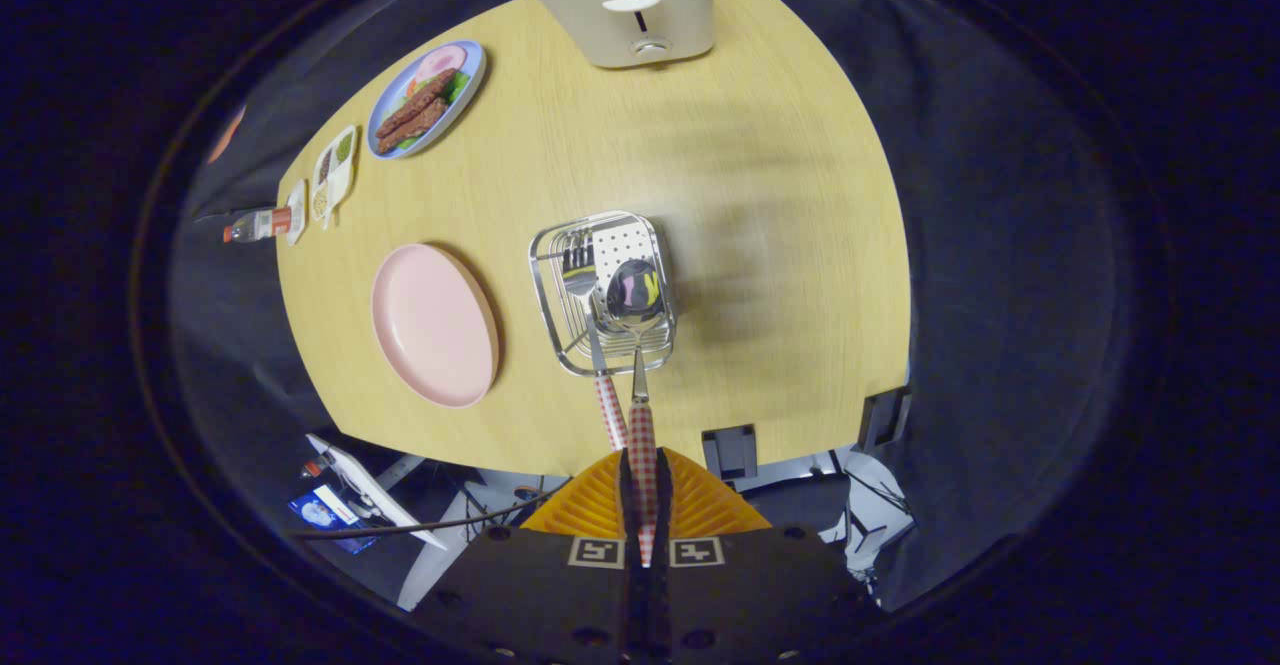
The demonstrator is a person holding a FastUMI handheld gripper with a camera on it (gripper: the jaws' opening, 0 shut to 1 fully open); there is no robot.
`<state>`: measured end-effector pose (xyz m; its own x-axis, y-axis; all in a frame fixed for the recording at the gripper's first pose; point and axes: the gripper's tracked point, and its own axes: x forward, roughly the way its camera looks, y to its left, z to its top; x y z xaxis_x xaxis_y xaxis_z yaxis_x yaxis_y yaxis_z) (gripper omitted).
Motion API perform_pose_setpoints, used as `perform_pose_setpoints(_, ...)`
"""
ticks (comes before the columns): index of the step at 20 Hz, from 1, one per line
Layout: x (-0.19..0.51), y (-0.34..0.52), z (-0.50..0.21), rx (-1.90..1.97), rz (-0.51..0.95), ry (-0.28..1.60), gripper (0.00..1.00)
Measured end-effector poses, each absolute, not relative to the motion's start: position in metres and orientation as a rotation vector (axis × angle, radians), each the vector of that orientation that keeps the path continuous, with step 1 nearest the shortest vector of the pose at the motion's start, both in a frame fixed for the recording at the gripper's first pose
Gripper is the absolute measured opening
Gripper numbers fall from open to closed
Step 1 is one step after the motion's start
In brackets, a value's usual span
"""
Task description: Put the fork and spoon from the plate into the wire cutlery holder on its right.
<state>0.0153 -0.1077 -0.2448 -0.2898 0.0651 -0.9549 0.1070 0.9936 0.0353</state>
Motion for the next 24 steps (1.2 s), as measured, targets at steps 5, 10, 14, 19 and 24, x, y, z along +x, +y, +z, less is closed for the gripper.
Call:
perform_pose_setpoints(5, 0.023, -0.103, -0.25, 0.144, -0.066, 1.879, 0.02)
perform_pose_setpoints(10, 0.041, -0.105, -0.252, 0.163, -0.106, 1.845, 0.11)
perform_pose_setpoints(14, 0.065, -0.107, -0.241, 0.157, -0.079, 1.701, 0.33)
perform_pose_setpoints(19, 0.096, -0.092, -0.2, 0.076, 0.061, 1.403, 0.7)
perform_pose_setpoints(24, 0.102, -0.064, -0.132, 0.013, 0.146, 1.044, 0.86)
